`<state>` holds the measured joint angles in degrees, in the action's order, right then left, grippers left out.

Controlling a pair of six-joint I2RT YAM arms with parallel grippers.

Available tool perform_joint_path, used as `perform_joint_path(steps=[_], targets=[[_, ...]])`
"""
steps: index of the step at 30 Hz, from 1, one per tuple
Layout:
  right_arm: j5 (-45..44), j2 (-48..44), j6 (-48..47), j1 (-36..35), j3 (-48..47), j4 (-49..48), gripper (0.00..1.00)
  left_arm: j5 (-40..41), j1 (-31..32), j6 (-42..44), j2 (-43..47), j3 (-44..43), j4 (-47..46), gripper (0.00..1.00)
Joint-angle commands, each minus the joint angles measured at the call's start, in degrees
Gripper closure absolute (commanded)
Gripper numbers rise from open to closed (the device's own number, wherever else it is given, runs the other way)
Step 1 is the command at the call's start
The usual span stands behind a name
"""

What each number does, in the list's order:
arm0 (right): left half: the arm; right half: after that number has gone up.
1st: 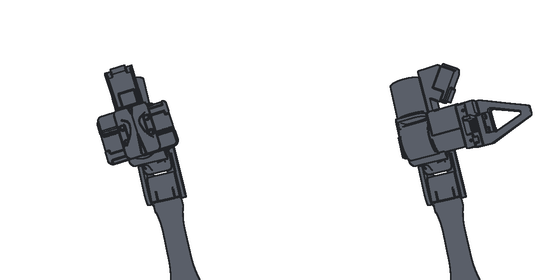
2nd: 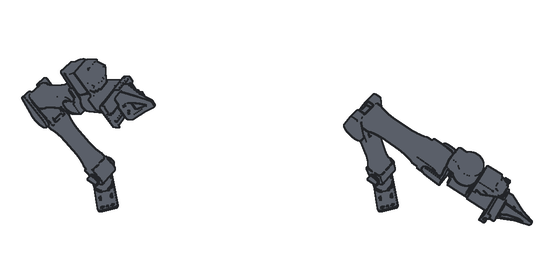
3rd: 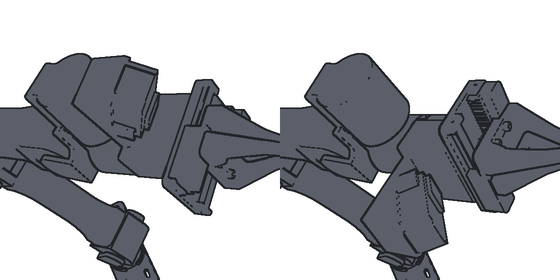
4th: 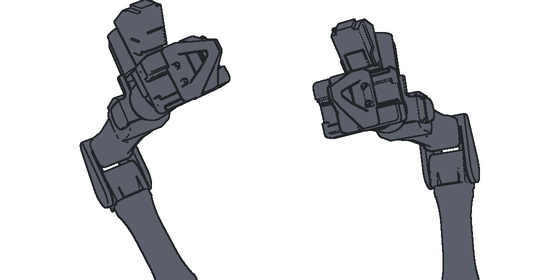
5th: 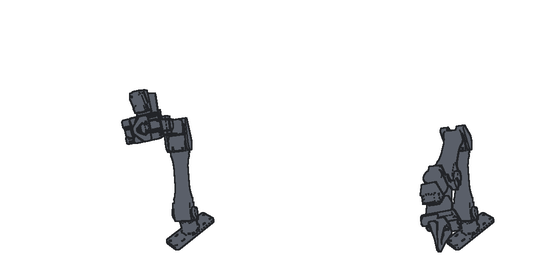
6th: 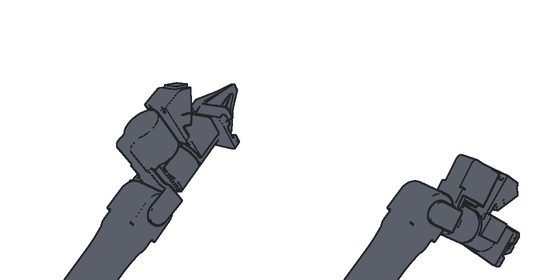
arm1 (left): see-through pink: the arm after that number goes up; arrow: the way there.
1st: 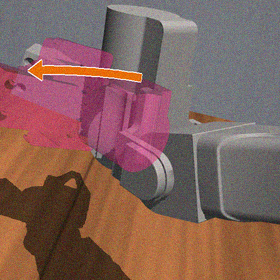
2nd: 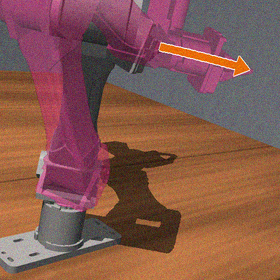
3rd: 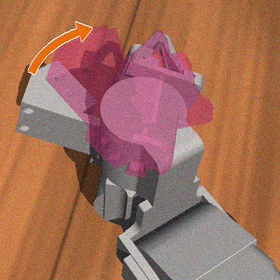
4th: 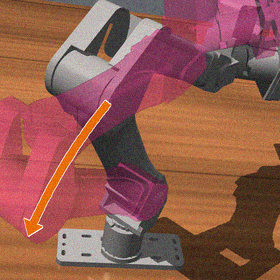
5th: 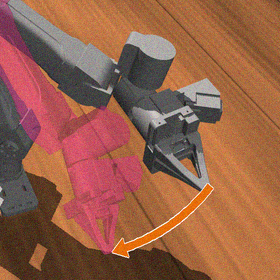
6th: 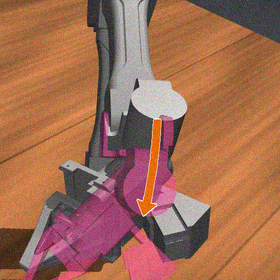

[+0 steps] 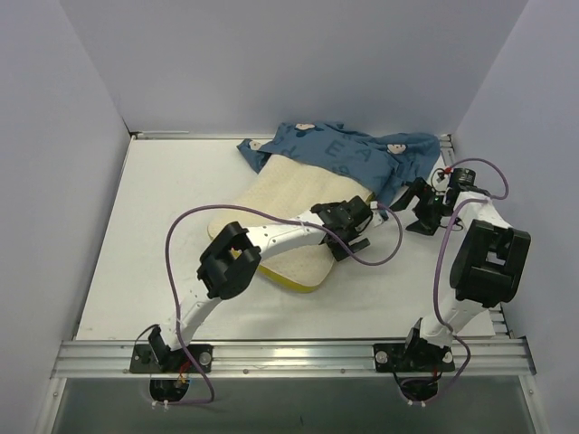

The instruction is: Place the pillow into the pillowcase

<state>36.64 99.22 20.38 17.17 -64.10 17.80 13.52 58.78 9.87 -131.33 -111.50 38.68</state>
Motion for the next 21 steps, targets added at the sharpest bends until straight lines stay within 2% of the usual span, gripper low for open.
perform_joint_path(steps=[1,3,7,8,9,12,15,19,21], targets=[[0.0,-1.6,-0.3,-0.4,0.0,0.7,0.15,5.8,-1.7,-2.4,-1.2,-1.9,-2.0,0.02],[-0.2,-1.3,-0.3,-0.5,0.6,0.2,0.13,3.8,-2.3,-4.2,-1.7,-1.0,-1.2,0.03],[-1.4,0.9,-0.3,-1.3,0.6,-0.6,0.13,-4.2,-5.0,-3.8,2.4,2.2,0.8,0.65],[-2.1,1.5,-0.3,-1.7,0.4,-0.9,0.14,-10.4,-5.9,-3.8,3.9,2.5,1.1,0.94],[-2.6,2.2,-0.4,-2.2,0.0,-1.2,0.14,-13.0,-6.8,-3.8,6.6,2.5,1.5,1.00],[-4.9,4.8,-1.0,-5.4,-1.1,-2.2,0.16,-22.7,-10.2,-3.7,9.9,1.1,2.9,1.00],[-7.9,7.7,-2.4,-9.3,-2.8,-3.0,0.16,-29.3,-12.5,-2.8,9.7,-3.2,6.8,1.00],[-8.9,11.8,-1.9,-12.0,-5.2,-3.4,0.17,-34.9,-14.3,-3.9,8.1,-8.6,11.0,1.00],[-7.7,12.2,-0.8,-12.4,-4.3,-7.2,0.17,-36.7,-14.9,-4.8,8.2,-9.9,11.1,1.00]])
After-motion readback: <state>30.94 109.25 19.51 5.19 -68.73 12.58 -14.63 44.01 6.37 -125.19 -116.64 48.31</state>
